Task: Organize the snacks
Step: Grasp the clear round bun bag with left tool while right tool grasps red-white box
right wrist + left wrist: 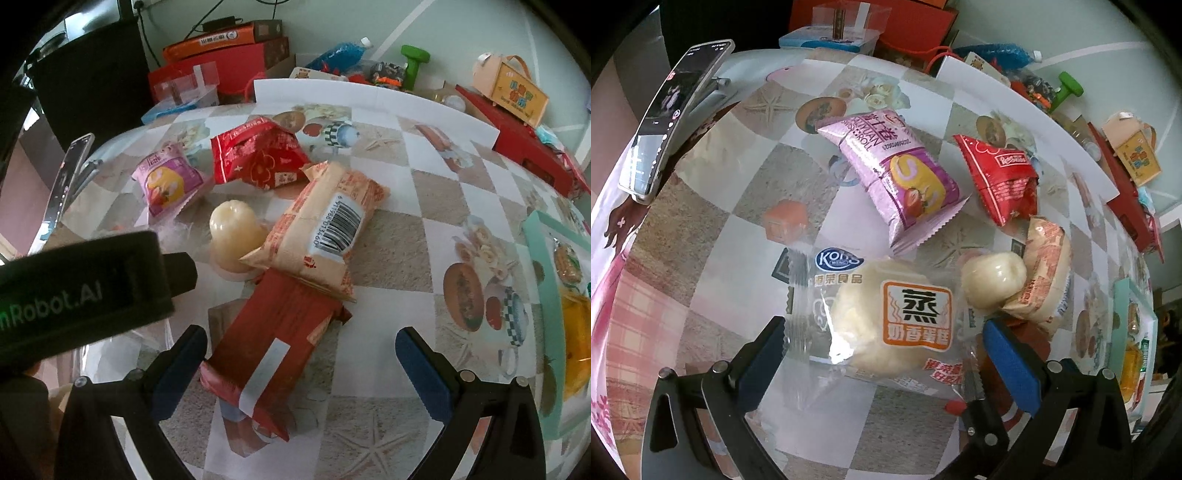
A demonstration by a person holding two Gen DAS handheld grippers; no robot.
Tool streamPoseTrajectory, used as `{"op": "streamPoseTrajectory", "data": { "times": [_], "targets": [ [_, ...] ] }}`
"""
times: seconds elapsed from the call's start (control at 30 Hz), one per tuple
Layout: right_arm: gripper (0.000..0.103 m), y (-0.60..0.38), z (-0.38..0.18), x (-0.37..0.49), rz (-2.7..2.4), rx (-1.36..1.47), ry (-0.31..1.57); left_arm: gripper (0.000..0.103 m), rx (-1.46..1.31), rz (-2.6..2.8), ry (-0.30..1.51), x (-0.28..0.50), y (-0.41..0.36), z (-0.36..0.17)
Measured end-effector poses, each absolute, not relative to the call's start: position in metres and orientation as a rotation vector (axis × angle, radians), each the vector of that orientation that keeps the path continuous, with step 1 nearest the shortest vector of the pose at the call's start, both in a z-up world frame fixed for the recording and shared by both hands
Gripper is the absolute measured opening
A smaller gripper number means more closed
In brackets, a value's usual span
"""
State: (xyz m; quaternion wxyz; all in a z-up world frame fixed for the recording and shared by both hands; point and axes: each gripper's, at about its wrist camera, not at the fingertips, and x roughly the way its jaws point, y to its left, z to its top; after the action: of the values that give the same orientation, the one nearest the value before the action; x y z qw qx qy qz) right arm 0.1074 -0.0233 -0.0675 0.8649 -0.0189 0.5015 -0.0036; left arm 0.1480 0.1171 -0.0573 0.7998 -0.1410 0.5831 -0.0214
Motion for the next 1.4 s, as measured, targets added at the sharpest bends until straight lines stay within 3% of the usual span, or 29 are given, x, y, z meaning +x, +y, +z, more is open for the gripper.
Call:
{"op": "streamPoseTrajectory", "data": {
  "times": [0.97, 1.13, 1.23, 1.4],
  "targets": [
    [0.103, -0.071, -0.076, 0.113, -0.123, -0.028, 1.045, 0.102, -0.146, 0.005, 1.266, 0.154, 0.089, -0.075],
    [0.103, -0.071, -0.075, 0.112, -0.117, -0.026, 1.054, 0.088, -0.116, -0.002, 1.245, 0.153, 0.079, -0.072],
    [0.092, -0.068, -0.071, 0.11, -0.094, -0.032, 1.049, 0.082, -0.122, -0.01, 1.241, 0.152, 0.076, -0.07],
    [0.061, -0.06, -0.065, 0.108, -0.043, -0.033, 1.043, 0.076, -0.142, -0.021, 1.232, 0.149, 0.077, -0.066]
  ]
}}
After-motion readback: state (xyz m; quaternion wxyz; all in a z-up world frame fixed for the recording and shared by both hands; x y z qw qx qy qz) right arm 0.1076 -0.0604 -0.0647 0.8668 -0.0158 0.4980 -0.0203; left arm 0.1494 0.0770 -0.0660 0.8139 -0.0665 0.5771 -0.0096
